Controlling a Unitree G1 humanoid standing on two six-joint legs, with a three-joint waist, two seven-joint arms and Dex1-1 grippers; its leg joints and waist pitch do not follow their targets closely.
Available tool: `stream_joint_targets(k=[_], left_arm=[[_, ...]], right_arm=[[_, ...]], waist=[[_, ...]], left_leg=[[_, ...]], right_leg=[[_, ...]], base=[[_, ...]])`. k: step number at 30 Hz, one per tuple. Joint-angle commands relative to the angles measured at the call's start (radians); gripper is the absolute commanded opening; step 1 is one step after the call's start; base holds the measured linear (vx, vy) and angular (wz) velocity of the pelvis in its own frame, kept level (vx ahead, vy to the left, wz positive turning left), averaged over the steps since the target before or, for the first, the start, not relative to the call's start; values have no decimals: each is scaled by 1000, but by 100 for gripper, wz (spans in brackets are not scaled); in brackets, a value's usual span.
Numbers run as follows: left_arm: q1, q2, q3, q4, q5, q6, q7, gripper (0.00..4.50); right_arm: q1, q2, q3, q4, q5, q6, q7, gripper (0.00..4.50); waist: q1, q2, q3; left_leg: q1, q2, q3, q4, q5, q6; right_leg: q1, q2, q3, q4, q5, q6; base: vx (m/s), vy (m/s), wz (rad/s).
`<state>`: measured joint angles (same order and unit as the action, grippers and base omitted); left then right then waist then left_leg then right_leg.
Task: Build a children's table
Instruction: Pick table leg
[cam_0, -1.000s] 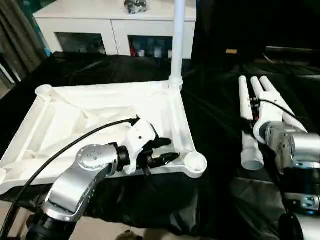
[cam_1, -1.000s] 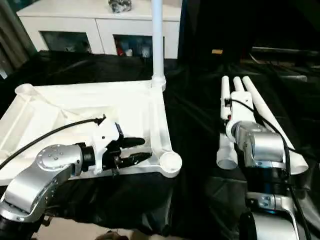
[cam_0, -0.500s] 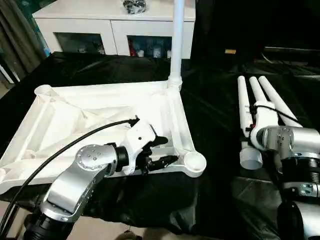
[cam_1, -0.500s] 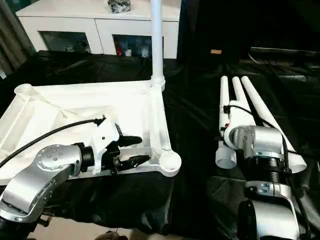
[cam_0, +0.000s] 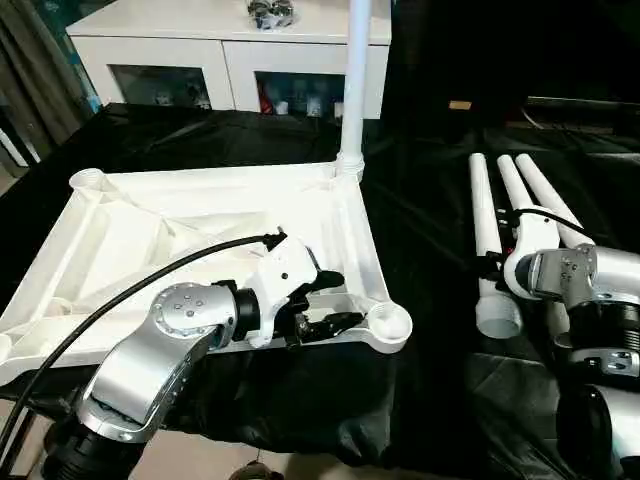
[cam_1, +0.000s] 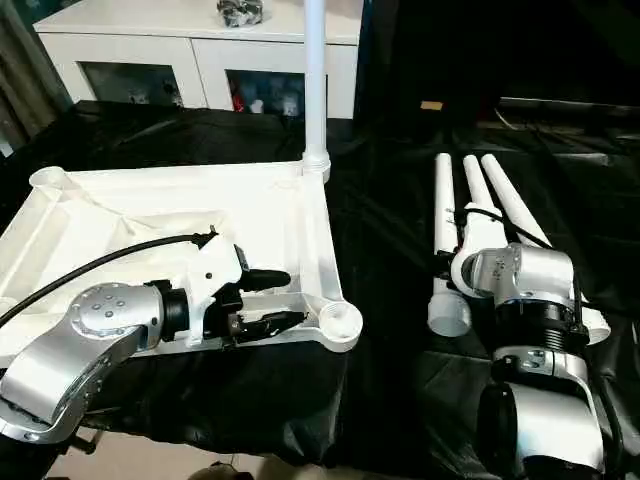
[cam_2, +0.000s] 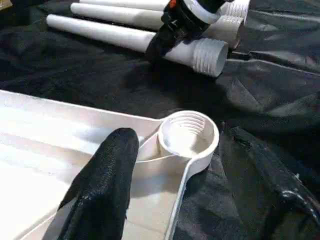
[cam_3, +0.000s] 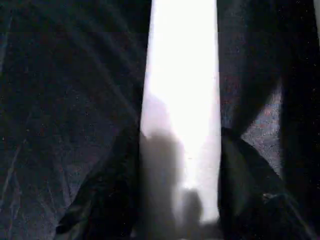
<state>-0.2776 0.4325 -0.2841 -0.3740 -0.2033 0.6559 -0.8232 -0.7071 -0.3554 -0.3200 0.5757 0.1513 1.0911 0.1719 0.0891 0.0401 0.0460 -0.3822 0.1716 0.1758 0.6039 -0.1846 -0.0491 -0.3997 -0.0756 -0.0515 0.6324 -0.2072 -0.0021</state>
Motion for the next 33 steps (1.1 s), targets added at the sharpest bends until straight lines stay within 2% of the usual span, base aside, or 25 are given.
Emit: stream_joint_targets(k=[1,2,3,4,5,6,9,11,13,15,16,19,20,21,22,23,24,25,26,27,28,30,31,32,33], left_arm=[[-17,12,-1,-1,-8,3,-1,295],[-21,12,0,4,-8,1,-1,295],[-26,13,2,13,-6,-3,-1,295],[-26,13,2,13,-6,-3,-1,295],[-34,11,7,27,-8,-7,-3,295],[-39,11,10,36,-10,-9,-5,295],[-51,4,23,55,-14,-8,3,295],[-76,-30,52,99,-12,-20,44,295],[-93,-74,80,141,-9,-29,98,295],[-115,-130,114,185,-16,-25,161,295],[-130,-167,138,212,-29,-20,194,295],[-191,-284,207,276,-86,7,289,295],[-216,-332,237,296,-120,22,320,295],[-248,-385,275,324,-162,34,353,295],[-250,-388,277,326,-165,35,355,295],[-269,-412,297,344,-189,42,369,295],[-301,-445,324,374,-222,49,385,295],[-301,-445,324,374,-222,49,385,295],[-318,-461,338,390,-237,52,394,295],[-341,-488,365,409,-270,63,407,295],[-365,-517,393,421,-305,77,421,295],[-407,-557,438,438,-370,112,435,295],[-424,-569,455,446,-393,131,440,295],[-438,-576,464,453,-405,141,443,295],[-447,-582,470,460,-423,152,448,295]], right_arm=[[-7,5,-12,38,8,6,-10,187],[-9,6,-15,46,9,2,-12,185],[-11,10,-17,50,12,-1,-17,183],[-11,10,-17,50,12,-1,-17,183],[-15,16,-25,50,17,-11,-24,182],[-18,20,-29,49,19,-11,-28,182],[-25,28,-44,38,31,-15,-35,182],[-31,35,-63,3,55,-51,-23,182],[-27,44,-83,-29,85,-93,4,182],[-10,58,-98,-69,124,-134,53,182],[4,73,-108,-98,150,-167,86,182],[78,136,-129,-223,221,-295,169,182],[110,161,-137,-282,252,-326,201,182],[149,193,-151,-359,301,-325,238,182],[152,196,-151,-365,304,-325,240,182],[180,209,-143,-418,331,-323,276,182],[225,223,-123,-504,382,-307,330,182],[225,223,-123,-504,382,-307,330,182],[248,230,-115,-547,412,-293,355,182],[277,239,-107,-602,447,-285,387,182],[303,239,-96,-648,481,-267,409,182],[346,230,-72,-720,535,-246,463,182],[361,226,-63,-743,553,-242,482,182],[374,219,-52,-760,566,-240,504,182],[386,213,-44,-774,577,-238,525,182]], waist=[[1,-19,-65],[1,-19,-66],[1,-11,-65],[-1,-14,-65],[1,-5,-66],[-3,-11,-65],[-3,-11,-66],[-3,-16,-67],[-2,-15,-68],[1,-20,-68],[4,-11,-68],[6,-7,-71],[12,-1,-73],[17,-8,-75],[18,-10,-75],[23,13,-76],[23,9,-74],[23,1,-72],[26,-1,-71],[27,20,-69],[23,15,-70],[29,7,-70],[29,7,-69],[32,10,-69],[29,9,-66]], left_leg=[[14,37,-8,-58,-69,7],[14,37,-8,-58,-73,4],[14,37,-10,-59,-78,-1],[15,37,-8,-59,-84,-3],[17,37,-10,-59,-93,-10],[16,36,-9,-59,-105,-14],[16,37,-11,-62,-112,-23],[15,35,-9,-60,-110,-20],[13,36,-11,-60,-110,-16],[12,37,-8,-58,-101,2],[13,37,-9,-56,-103,3],[11,39,-12,-57,-98,15],[13,42,-14,-56,-105,24],[12,43,-13,-54,-92,40],[9,43,-14,-56,-80,51],[9,43,-19,-54,-68,58],[9,43,-16,-53,-83,61],[8,41,-14,-53,-88,68],[6,39,-15,-54,-86,74],[9,41,-16,-54,-106,75],[7,41,-18,-53,-108,73],[3,38,-17,-53,-94,73],[2,36,-14,-51,-93,73],[4,40,-18,-53,-93,75],[-1,38,-19,-55,-97,74]], right_leg=[[52,-56,41,-68,-87,-216],[53,-55,40,-68,-89,-216],[52,-55,40,-68,-88,-216],[51,-53,40,-70,-90,-214],[51,-55,39,-68,-91,-214],[50,-52,40,-71,-96,-213],[52,-54,39,-70,-93,-213],[53,-54,40,-70,-82,-216],[57,-57,39,-70,-84,-216],[56,-56,40,-71,-71,-216],[54,-58,40,-72,-73,-216],[56,-59,38,-70,-54,-214],[56,-62,38,-72,-38,-217],[57,-61,39,-70,-1,-228],[59,-60,38,-68,15,-234],[55,-61,35,-65,22,-243],[56,-59,35,-70,10,-242],[58,-57,36,-76,5,-237],[61,-59,35,-76,-18,-230],[55,-60,34,-86,-59,-221],[58,-60,34,-84,-68,-220],[61,-63,33,-87,-114,-206],[60,-62,33,-89,-124,-204],[56,-63,32,-90,-149,-200],[58,-61,30,-93,-172,-185]], base=[[0,0,0],[0,0,0],[0,0,0],[0,0,0],[0,0,0],[0,0,0],[0,0,0],[0,0,0],[0,0,0],[0,0,0],[0,0,0],[0,0,0],[0,0,0],[0,0,0],[0,0,0],[0,0,0],[0,0,0],[0,0,0],[0,0,0],[0,0,0],[0,0,0],[0,0,0],[0,0,0],[0,0,0],[0,0,0]])
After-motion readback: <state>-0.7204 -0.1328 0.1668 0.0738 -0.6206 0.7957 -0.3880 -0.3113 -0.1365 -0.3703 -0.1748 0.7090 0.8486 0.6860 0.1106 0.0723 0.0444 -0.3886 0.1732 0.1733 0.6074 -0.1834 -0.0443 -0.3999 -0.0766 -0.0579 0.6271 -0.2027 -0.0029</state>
